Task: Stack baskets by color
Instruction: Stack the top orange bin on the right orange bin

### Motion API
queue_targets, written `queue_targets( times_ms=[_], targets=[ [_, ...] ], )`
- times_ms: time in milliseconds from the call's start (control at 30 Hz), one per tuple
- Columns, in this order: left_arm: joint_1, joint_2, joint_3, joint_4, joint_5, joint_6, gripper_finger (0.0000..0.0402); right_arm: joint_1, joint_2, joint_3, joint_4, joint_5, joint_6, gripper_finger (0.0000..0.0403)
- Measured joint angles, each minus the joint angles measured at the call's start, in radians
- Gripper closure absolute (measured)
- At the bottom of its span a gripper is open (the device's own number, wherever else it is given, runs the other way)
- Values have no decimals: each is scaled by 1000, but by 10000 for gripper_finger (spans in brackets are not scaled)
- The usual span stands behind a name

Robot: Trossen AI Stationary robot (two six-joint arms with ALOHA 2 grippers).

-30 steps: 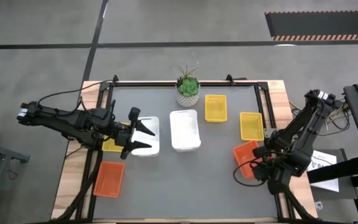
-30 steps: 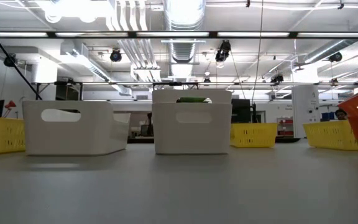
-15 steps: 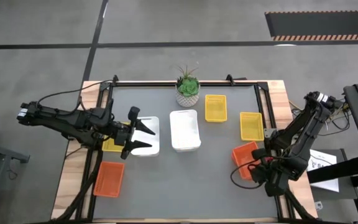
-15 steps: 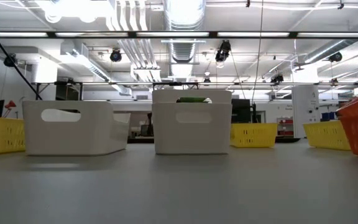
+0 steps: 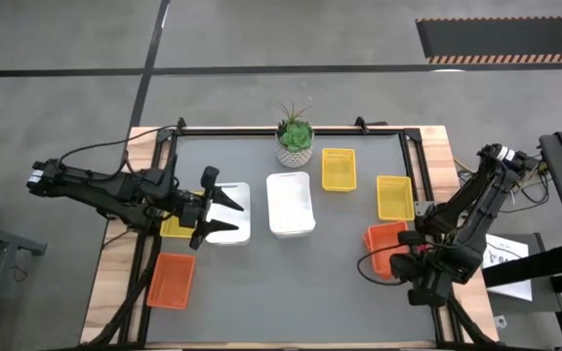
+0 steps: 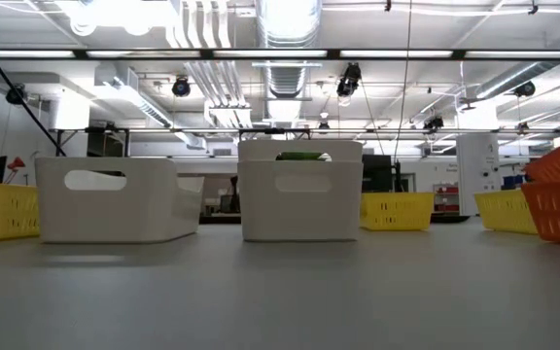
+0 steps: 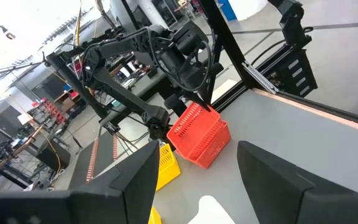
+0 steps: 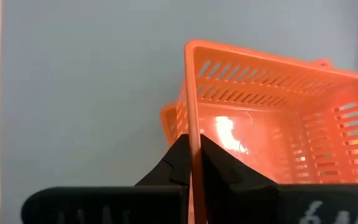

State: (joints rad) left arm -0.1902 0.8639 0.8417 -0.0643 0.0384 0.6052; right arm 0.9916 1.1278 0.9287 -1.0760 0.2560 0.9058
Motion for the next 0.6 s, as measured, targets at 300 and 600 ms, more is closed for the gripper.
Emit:
queue_targets(
  times_ms=[300, 600],
  targets=[
    [0, 0, 0, 2, -3, 0, 201, 0, 1, 0, -1, 68, -8, 390],
    [0, 0, 0, 4, -3, 0, 201, -1, 1, 0, -29, 107, 40, 320]
  ],
)
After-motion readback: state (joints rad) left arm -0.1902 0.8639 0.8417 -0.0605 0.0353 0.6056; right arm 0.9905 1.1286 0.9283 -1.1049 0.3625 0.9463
